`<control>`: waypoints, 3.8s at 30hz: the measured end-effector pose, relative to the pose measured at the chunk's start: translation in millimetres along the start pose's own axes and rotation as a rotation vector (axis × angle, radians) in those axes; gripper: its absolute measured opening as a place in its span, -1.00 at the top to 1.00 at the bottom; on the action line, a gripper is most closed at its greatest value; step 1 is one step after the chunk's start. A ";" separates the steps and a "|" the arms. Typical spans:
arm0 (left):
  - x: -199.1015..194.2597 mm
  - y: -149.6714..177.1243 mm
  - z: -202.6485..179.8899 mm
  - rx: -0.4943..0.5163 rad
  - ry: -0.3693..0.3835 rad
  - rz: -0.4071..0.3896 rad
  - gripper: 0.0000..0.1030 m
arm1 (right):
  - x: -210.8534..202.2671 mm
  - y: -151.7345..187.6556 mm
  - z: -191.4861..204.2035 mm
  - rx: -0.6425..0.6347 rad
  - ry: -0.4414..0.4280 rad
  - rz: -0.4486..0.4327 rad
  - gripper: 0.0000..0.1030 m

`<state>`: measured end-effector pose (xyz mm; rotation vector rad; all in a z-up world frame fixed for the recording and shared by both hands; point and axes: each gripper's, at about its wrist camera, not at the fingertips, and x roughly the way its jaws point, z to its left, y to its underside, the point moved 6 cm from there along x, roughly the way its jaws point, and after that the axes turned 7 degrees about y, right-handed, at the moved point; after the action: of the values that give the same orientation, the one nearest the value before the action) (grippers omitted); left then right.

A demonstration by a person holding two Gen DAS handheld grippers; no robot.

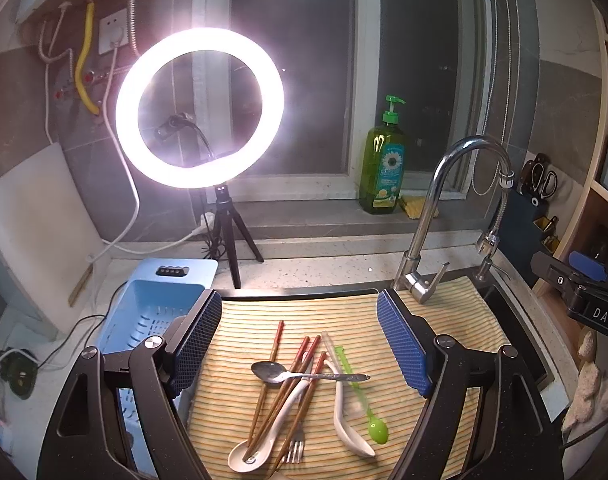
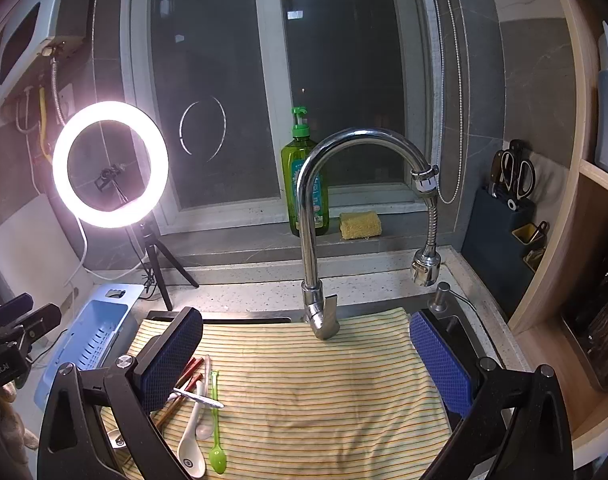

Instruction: Organize utensils

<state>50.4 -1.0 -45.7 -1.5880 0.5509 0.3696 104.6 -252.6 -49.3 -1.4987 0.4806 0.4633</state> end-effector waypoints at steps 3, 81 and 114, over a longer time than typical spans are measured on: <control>1.4 -1.0 -1.5 0.002 0.000 0.002 -0.56 | 0.8 -0.1 -0.3 -0.002 0.002 -0.001 -0.99; 15.0 3.4 8.4 0.004 -0.020 0.050 -0.56 | 30.2 5.5 -0.9 0.019 -0.048 0.061 -0.99; 25.7 112.8 37.9 -0.132 0.059 0.330 -0.55 | 115.5 105.7 68.0 0.086 -0.448 0.588 -0.35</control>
<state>12.9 29.7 -157.4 -1.6393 0.8531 0.6181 140.7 -182.8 -200.8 -1.1058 0.5694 1.1930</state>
